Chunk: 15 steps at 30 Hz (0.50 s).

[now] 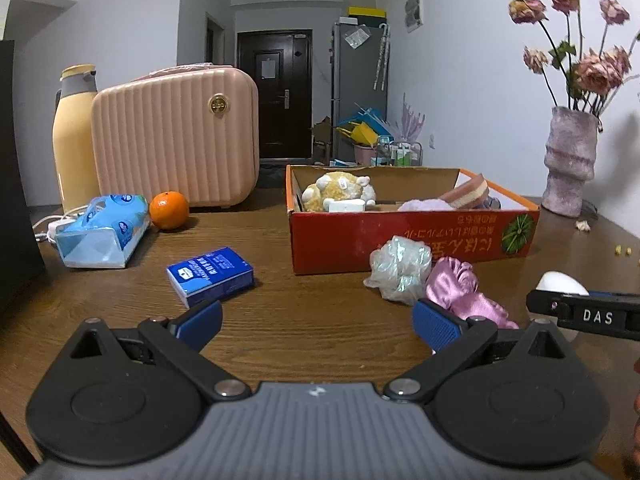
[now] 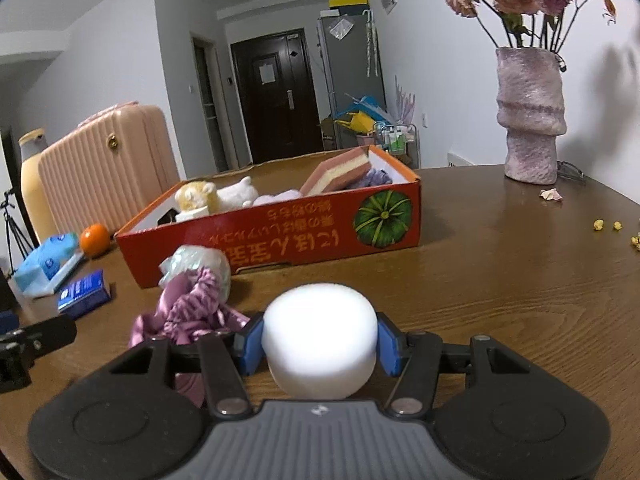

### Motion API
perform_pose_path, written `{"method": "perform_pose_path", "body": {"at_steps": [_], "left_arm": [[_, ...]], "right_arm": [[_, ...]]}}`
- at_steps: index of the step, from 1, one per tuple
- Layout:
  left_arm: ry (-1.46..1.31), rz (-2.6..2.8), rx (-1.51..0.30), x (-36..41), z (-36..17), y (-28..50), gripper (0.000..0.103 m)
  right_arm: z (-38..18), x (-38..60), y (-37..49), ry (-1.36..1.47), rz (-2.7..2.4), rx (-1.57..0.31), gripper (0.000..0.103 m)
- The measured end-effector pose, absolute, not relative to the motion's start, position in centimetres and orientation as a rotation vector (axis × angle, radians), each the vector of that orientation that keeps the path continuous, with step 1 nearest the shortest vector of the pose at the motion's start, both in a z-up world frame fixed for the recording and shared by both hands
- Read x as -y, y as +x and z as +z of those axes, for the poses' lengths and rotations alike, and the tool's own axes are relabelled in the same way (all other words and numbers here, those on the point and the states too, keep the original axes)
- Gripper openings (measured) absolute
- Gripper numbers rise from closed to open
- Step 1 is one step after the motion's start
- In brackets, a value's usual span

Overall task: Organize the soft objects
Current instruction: 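Close the right gripper on the white round sponge while the left gripper moves toward the pink scrunchie, then grasp the pink satin scrunchie with the left gripper while the right gripper holds the sponge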

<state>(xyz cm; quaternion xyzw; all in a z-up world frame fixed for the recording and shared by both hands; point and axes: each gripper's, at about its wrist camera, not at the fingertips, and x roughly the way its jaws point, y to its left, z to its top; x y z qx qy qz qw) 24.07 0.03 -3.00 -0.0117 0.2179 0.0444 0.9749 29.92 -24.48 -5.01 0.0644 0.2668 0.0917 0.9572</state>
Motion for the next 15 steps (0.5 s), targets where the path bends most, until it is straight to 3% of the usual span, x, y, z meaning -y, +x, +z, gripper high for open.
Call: {"method": "perform_pose_path", "body": {"at_steps": [15], "left_arm": [[-0.024,0.058,-0.441,5.6,-3.1,26.1,0.103]], "right_arm": [[-4.6,28.8,30.5,0.157,0.151,-0.493,0.056]]}}
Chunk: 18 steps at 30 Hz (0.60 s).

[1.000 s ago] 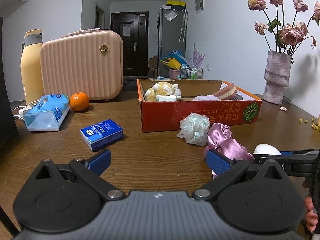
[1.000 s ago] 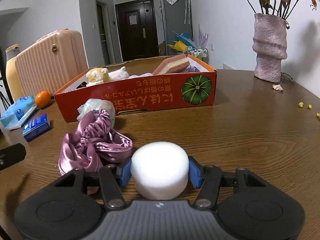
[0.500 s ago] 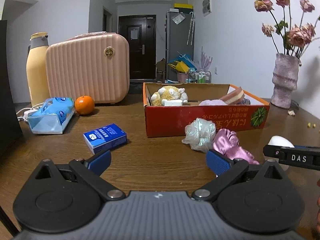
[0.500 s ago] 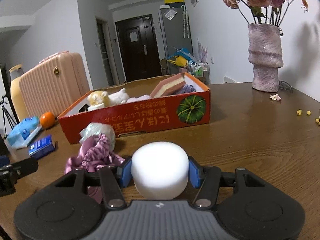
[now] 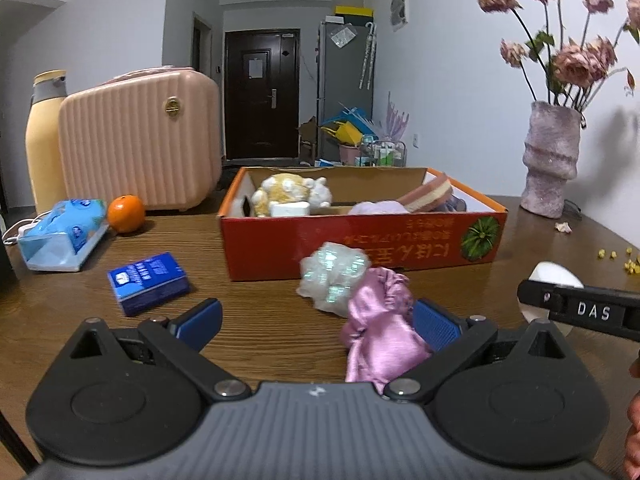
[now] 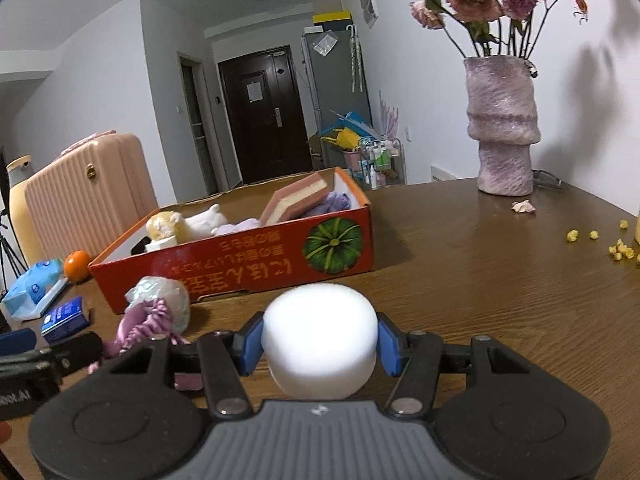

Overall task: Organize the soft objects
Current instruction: 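Grasp the pink satin scrunchie with the left gripper while the right gripper holds the sponge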

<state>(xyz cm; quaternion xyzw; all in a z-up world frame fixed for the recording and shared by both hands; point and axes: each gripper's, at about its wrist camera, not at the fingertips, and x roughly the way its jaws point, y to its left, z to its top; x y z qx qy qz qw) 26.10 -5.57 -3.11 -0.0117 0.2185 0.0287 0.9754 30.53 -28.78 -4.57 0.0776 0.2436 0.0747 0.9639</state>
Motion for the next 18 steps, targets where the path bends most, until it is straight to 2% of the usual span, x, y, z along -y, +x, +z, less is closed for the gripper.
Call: {"method": "perform_pose_path", "body": {"at_steps": [18], "left_arm": [[0.005,0.029,-0.541,10.5,-4.6,30.1,0.103]], "right_arm": [[-4.7,32.9,31.2,0.163,0.098,-0.478,0.056]]}}
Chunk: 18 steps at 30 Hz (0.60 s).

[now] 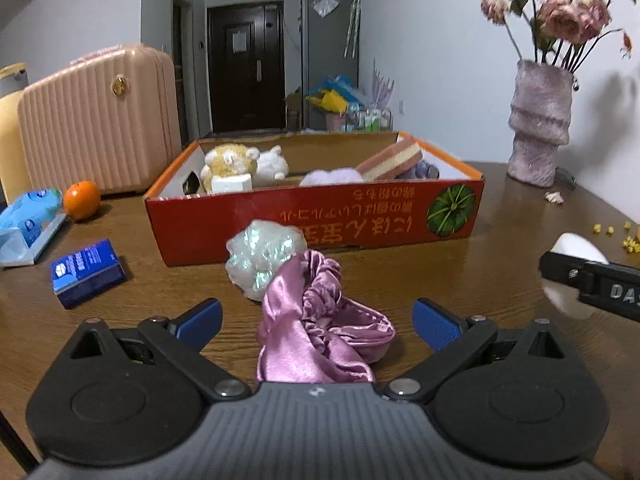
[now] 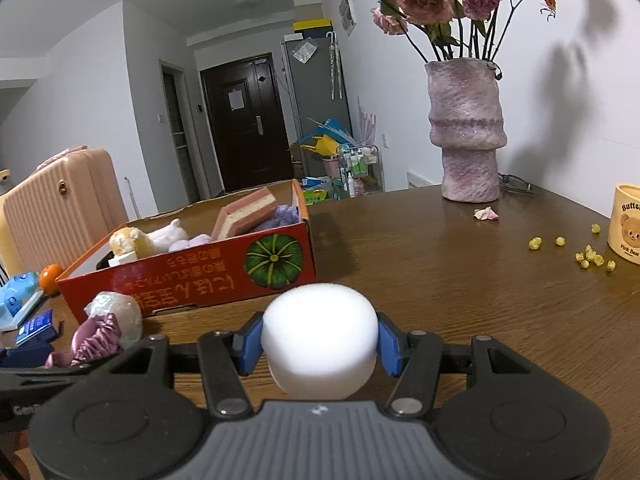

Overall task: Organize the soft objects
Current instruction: 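Grasp the pink satin scrunchie with the left gripper while the right gripper holds the sponge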

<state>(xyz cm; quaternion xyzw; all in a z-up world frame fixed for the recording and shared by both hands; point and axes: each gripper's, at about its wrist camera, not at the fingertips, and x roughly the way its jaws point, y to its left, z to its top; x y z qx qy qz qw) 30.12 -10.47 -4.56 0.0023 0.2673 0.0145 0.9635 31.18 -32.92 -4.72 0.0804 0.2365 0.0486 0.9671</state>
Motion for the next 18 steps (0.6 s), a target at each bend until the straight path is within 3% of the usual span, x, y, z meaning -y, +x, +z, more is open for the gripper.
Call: {"method": "perform_pose_path", "body": {"at_steps": [18], "left_arm": [[-0.010,0.029,-0.702,9.9,-6.5,33.0,0.103]], "right_arm": [[-5.1,33.0,31.1,0.166,0.101,-0.491,0.056]]}}
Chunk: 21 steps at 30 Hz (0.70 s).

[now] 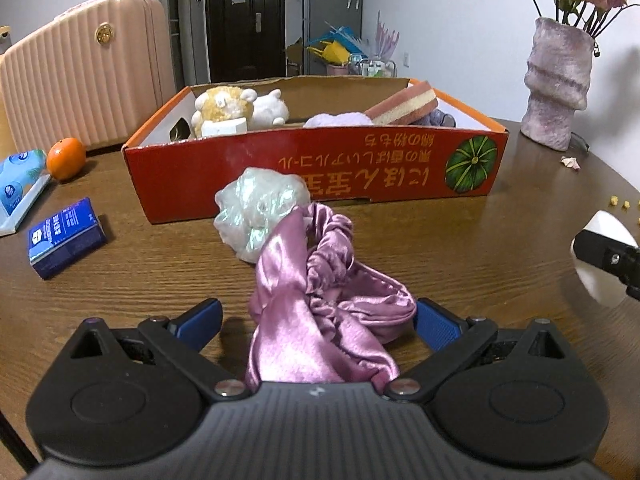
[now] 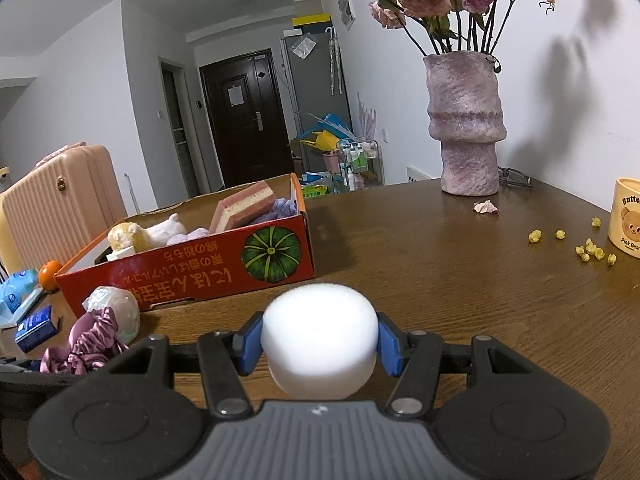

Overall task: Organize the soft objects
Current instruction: 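Grasp the pink satin scrunchie with the left gripper while the right gripper holds the sponge, then carry the pink scrunchie and white round sponge in both grippers over the box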

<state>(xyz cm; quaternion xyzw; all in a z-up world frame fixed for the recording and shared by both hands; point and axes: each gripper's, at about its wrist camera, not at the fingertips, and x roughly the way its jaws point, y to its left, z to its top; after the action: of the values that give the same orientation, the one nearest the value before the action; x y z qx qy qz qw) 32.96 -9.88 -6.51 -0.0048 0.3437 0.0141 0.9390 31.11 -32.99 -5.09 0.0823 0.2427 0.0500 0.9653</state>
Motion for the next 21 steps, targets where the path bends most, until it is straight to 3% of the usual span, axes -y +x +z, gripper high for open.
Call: {"method": "perform_pose_path", "body": {"at_steps": [8,12,21], "left_arm": [[0.004,0.031,-0.727,9.93,-6.96,33.23,0.099],[0.011,0.014,-0.711,10.07,-6.78,33.04,0.079],[-0.007,0.017,-0.689,9.68,-6.33,32.72,0.053]], "right_arm": [[-5.07,33.04,31.06,0.169,0.101,-0.490,0.056],[-5.07,33.05,31.06,0.170,0.101,-0.489,0.056],[-4.91,33.22,30.95,0.183,0.104,-0.481,0.056]]}}
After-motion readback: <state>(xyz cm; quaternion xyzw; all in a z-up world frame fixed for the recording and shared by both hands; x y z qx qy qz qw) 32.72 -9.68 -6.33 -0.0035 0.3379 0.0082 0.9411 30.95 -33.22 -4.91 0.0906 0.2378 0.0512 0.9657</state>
